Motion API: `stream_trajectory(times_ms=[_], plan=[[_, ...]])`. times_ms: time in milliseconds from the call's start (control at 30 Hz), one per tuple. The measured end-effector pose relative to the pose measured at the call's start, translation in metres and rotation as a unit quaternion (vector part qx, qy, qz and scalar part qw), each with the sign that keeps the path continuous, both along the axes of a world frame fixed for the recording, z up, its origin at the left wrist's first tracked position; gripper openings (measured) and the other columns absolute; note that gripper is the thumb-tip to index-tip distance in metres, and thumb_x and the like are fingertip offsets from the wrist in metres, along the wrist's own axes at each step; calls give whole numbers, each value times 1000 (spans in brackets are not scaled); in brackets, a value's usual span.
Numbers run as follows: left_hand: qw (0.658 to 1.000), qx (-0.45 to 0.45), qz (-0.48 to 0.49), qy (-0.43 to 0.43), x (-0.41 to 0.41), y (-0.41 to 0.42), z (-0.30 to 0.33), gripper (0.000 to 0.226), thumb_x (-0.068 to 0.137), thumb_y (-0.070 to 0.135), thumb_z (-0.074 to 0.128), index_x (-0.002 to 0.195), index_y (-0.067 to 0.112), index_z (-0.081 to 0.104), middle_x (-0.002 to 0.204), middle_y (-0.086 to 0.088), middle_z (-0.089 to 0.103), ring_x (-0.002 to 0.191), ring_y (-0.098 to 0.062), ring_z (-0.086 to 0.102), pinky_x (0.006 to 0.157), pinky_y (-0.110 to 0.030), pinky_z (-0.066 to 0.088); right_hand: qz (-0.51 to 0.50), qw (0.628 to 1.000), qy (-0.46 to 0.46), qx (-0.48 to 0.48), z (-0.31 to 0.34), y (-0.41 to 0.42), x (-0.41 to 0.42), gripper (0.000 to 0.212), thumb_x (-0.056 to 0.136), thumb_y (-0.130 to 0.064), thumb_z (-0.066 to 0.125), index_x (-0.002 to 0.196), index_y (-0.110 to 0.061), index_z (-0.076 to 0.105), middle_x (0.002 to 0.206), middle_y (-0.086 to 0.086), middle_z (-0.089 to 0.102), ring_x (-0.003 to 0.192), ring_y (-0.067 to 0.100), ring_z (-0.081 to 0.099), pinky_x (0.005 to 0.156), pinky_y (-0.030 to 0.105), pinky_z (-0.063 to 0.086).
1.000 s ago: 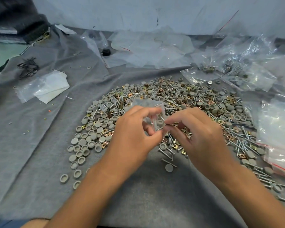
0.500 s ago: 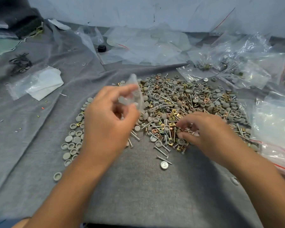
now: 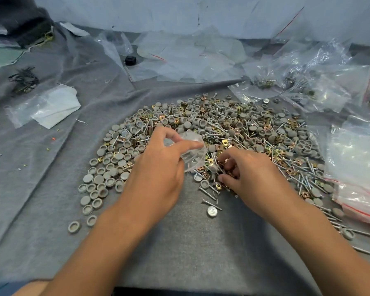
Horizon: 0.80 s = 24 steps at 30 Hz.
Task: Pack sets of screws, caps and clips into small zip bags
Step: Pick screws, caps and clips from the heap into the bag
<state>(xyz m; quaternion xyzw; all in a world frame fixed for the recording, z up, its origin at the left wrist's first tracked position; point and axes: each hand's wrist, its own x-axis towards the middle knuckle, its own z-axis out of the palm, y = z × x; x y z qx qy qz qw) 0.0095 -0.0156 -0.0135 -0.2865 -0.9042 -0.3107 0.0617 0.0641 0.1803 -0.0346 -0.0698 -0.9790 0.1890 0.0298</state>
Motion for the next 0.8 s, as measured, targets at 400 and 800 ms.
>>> stream_trajectory(times_ms=[400,800], plan=[[999,20,6,-33,-5,7,-14,32,96,37,59,128,43,60,102,26,39,87,10,48,62,-7,43,-24,1000,-10,4,1,5,-3,20,90,-30,69,105,-39,58,85,-21,67,69,1,59,65,35,56],[998,50,0,-45,-5,6,-15,43,89,40,70,131,40,59,102,26,40,75,5,50,66,-4,48,-41,994,-8,-98,2,12,-8,9,88,-41,75,88,-37,67,70,-22,63,66,-14,56,50,9,40]])
